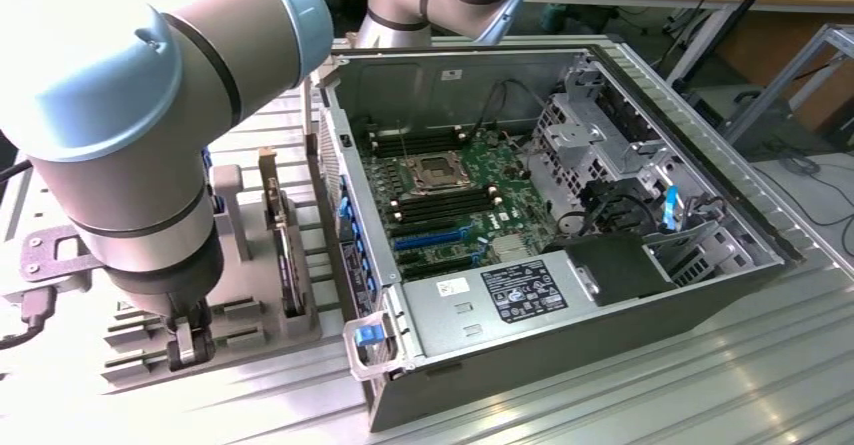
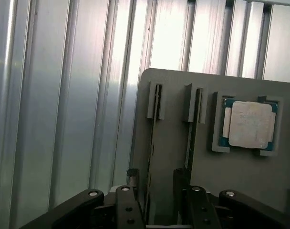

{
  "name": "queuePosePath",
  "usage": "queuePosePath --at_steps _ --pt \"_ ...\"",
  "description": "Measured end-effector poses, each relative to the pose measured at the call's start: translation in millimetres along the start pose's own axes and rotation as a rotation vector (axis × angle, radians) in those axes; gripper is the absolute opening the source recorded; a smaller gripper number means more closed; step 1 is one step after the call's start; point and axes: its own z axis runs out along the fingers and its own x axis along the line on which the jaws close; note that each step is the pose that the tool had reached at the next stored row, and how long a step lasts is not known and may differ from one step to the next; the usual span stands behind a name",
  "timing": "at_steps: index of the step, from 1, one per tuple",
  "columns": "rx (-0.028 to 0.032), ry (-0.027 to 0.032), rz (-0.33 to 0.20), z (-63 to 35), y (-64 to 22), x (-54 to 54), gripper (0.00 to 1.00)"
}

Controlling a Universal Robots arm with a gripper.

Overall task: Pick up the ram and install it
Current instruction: 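Pick up the ram and move it above insertion slot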

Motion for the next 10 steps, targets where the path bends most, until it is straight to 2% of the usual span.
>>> queuePosePath --at_steps 4,6,10 --pt "-0.0001 -0.0001 0.013 7.9 -0.3 1.4 0.42" --pt "0.0001 -0.0003 0.013 9.5 0.1 6.5 0.42" --pt "-0.0001 -0.0002 0.013 9.9 0.1 6.7 0.42"
